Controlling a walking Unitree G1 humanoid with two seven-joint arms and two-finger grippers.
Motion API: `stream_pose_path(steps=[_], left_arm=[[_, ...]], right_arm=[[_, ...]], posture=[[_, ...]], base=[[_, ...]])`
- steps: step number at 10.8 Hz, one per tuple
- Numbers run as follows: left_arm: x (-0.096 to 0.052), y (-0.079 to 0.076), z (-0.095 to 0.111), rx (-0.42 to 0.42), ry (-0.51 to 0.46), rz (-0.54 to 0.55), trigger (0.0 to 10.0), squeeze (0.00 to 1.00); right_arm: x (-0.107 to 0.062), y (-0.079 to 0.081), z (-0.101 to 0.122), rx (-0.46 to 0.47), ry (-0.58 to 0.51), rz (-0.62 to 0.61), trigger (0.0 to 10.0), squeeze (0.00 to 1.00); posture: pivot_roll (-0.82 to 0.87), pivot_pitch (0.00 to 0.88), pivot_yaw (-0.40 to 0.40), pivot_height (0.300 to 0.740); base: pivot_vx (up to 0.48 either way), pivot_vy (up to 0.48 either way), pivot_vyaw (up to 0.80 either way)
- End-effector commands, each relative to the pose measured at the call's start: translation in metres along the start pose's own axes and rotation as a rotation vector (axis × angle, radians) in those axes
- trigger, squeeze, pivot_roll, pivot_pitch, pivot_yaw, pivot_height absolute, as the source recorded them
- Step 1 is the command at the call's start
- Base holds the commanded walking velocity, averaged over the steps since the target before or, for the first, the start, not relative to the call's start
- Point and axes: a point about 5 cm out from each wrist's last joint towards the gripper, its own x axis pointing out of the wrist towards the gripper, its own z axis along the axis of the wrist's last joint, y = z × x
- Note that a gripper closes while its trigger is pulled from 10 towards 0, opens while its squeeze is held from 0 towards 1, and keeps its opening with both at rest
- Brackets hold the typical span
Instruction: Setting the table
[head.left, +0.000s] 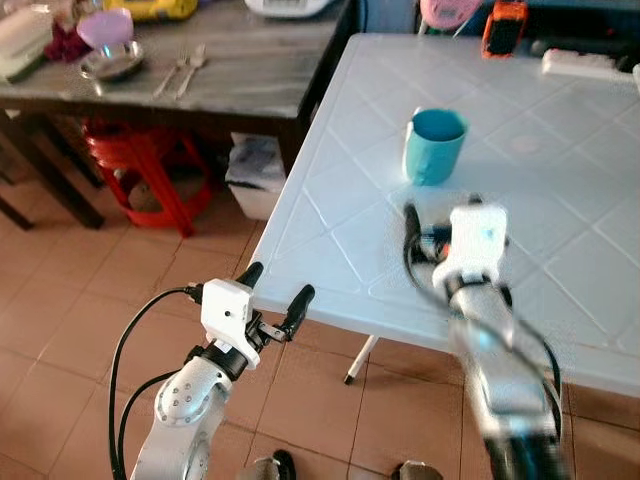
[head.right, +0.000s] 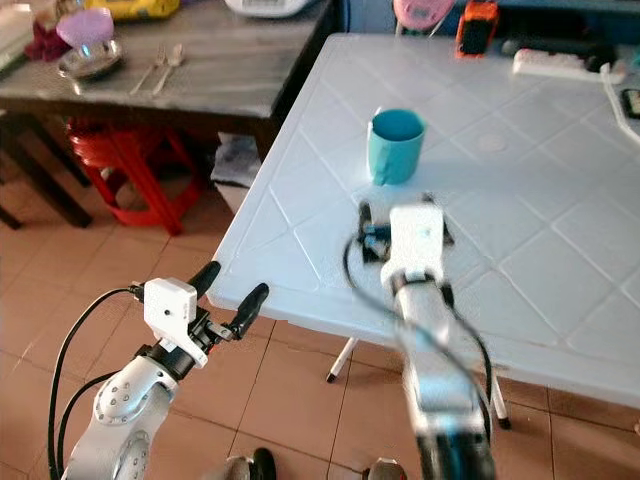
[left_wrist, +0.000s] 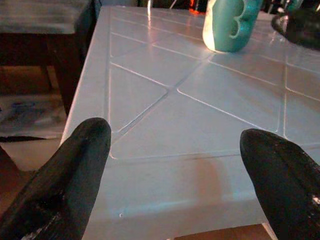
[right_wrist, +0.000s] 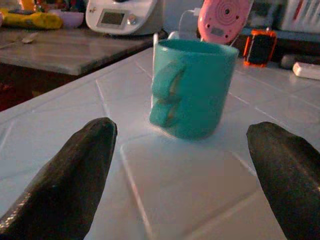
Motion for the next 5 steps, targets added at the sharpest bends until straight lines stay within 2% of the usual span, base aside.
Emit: stream_pose_path(steps=[1,2,3,5], left_arm=[[-0.006,0.001,-0.001,0.005,0.010,-0.009,10.0,0.00],[-0.007,0.000,-0.001,0.004,0.011,-0.010,10.0,0.00],[-0.011,0.000,-0.004,0.002,0.017,-0.007,10.0,0.00],[-0.016,0.006,-0.017,0.005,0.042,0.006,10.0,0.00]], right_arm=[[0.012,0.003,0.003,-0.003,-0.017,0.000,10.0,0.00],[0.017,0.004,0.005,-0.008,-0.021,0.000,10.0,0.00],[0.030,0.005,0.008,-0.019,-0.028,-0.010,10.0,0.00],[0.049,-0.003,0.011,-0.028,-0.033,-0.051,10.0,0.00]], posture=[[-0.05,0.234,0.095,0.740],[-0.05,0.241,0.092,0.740],[-0.04,0.251,0.088,0.740],[-0.03,0.258,0.084,0.740]], base=[[0.000,0.000,0.00],[0.000,0.000,0.00],[0.000,0.000,0.00],[0.000,0.000,0.00]])
